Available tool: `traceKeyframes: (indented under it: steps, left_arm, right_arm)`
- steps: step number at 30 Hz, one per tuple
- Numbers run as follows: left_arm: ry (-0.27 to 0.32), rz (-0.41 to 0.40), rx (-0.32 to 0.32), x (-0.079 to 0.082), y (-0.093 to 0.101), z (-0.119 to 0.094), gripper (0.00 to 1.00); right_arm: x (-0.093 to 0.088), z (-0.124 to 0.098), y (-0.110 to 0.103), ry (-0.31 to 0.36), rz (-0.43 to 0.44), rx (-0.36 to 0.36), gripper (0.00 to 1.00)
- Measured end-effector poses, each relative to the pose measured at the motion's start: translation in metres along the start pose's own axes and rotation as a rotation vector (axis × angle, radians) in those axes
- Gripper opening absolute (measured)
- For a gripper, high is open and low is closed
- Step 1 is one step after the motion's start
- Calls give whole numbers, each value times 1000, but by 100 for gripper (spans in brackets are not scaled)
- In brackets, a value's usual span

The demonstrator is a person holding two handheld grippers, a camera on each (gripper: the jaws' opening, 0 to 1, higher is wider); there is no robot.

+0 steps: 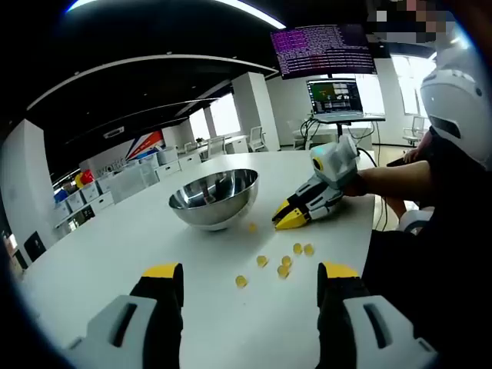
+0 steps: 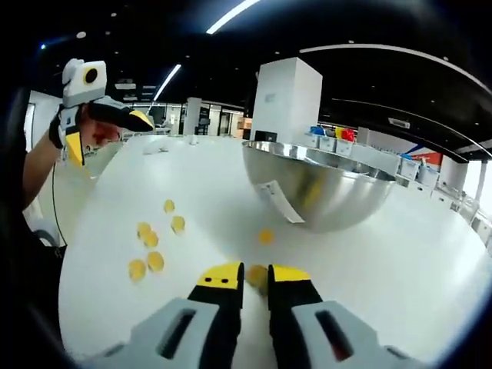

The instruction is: Pick up the QQ candy scattered on the table and place it into the stainless steel bowl on the table

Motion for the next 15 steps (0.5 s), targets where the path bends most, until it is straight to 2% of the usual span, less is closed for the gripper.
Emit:
traceKeyframes:
  steps: [15]
  left_arm:
    - [-3,4,-2,1,0,2,71]
  right_arm:
    - [1,-3,-2,11,-22,4,6]
Point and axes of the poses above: the point that each gripper's makers call its tool centre point, and the gripper's own axes: z roughly forward along the fingers, y roughly to its right, x roughly out of its top, the point moved 7 cm from there along -z, roughly backward along the fingers, and after that the axes turned 4 degrees about y, right-handed, at the moved point
